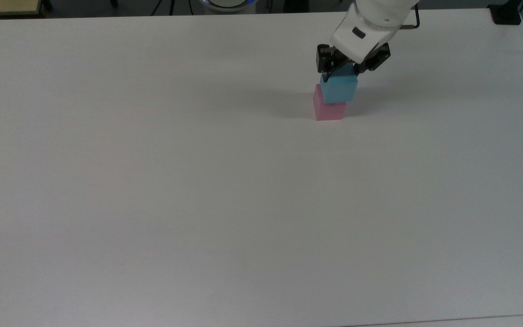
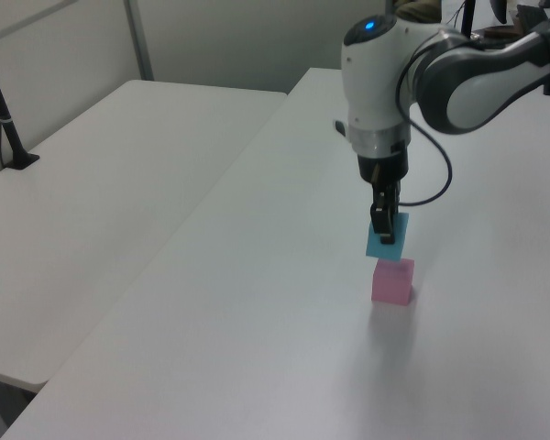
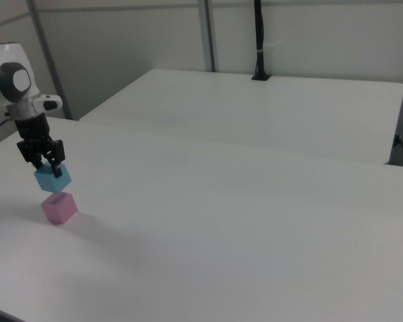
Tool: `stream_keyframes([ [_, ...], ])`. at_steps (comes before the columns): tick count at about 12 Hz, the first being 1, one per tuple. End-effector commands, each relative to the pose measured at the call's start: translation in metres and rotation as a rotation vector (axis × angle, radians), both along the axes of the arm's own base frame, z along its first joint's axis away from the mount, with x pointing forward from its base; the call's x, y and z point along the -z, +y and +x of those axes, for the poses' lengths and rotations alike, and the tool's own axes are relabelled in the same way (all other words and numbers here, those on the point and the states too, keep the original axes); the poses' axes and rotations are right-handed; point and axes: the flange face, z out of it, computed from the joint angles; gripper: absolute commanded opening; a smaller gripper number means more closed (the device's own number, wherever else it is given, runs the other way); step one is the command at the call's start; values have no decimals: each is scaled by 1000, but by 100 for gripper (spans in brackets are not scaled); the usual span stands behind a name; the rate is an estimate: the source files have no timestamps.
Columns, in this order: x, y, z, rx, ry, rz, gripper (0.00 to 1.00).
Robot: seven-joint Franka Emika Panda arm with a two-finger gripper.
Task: Put blue cube on pink cube
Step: 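Carry the light-blue cube over the pink cube and lower it onto it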
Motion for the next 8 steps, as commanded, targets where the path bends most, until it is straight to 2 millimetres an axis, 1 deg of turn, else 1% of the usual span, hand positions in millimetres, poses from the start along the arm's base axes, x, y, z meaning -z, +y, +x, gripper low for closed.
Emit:
stream_keyframes([
  [1,20,9,-1,-2,-4,2,6],
  [3,32,14,-12,-22,21,-12,6],
  [5,35,13,-14,-22,28,-16,6],
  [7,42,11,-16,-25,40,-22,6],
  [8,46,9,-18,-28,49,-27,10],
])
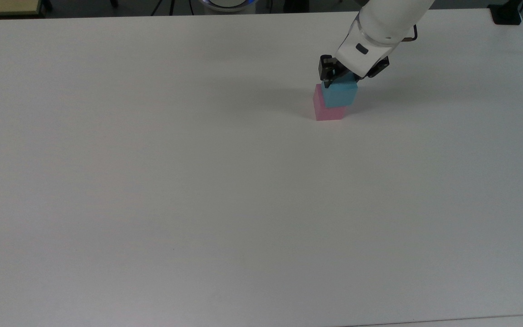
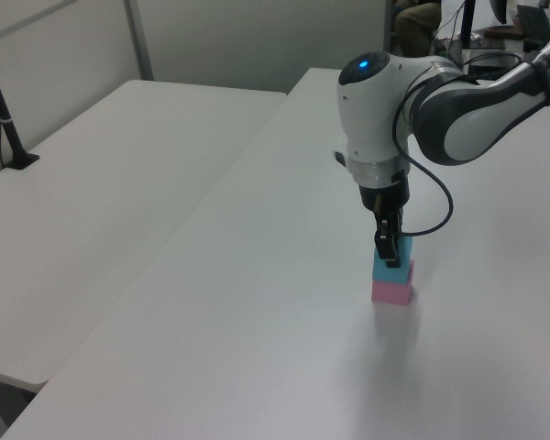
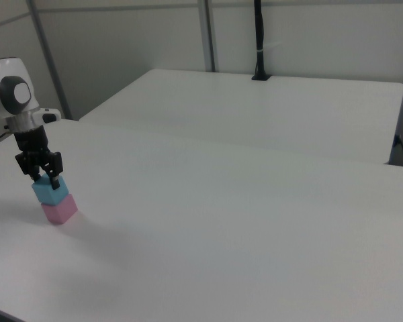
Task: Put blue cube on pink cube
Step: 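Open the gripper to release the light-blue cube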
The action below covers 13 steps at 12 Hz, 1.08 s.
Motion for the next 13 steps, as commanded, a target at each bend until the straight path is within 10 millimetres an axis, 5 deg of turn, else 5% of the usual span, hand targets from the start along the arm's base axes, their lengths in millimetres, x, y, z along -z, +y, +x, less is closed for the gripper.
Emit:
stream_keyframes([
  [1,9,-4,-10,-2,6,-5,45],
  [2,9,-5,-10,5,8,-8,99],
  [6,-6,-9,-10,13,-2,-6,100],
  [8,-47,-16,-11,25,-42,12,100],
  [10,-97,-47,0,76,-95,39,100],
  [13,-156,-132,28,140,-141,62,100],
])
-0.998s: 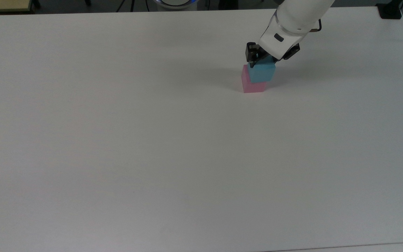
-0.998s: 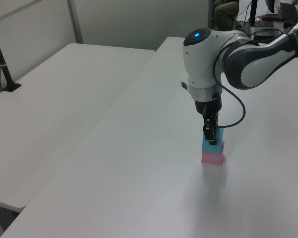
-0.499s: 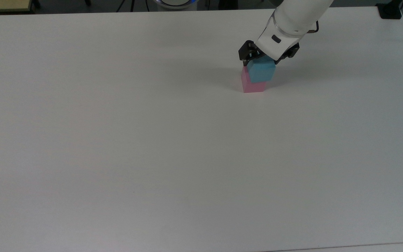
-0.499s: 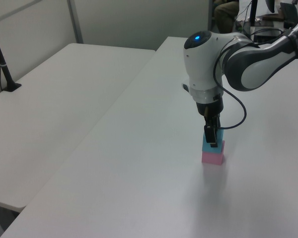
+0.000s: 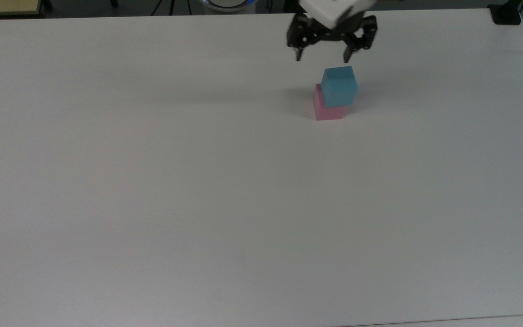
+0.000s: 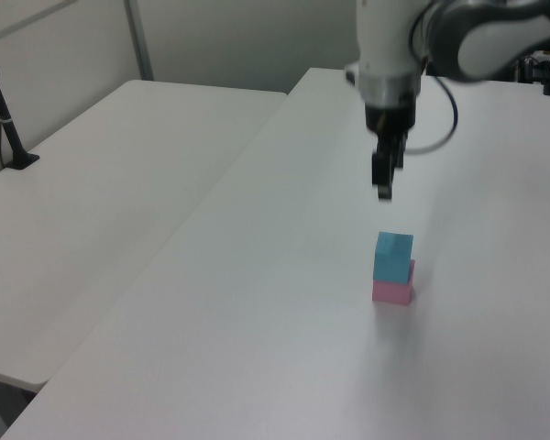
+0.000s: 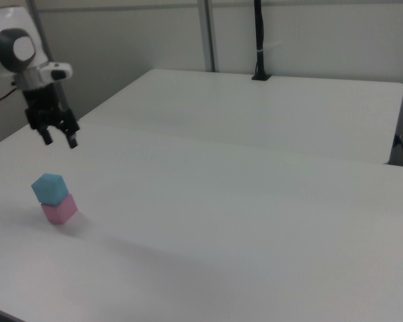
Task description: Put blue cube on pink cube
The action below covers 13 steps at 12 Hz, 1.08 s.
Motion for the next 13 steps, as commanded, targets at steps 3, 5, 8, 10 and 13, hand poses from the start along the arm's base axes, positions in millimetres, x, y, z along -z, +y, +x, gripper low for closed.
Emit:
stream_keyframes([
  [3,-70,-151,21,25,-39,25,100],
  [5,-76,-193,20,-9,-30,23,100],
  [8,-74,-210,23,-3,-29,24,100],
  [10,-80,-223,23,24,-39,23,100],
  [13,-82,-225,22,28,-41,25,100],
])
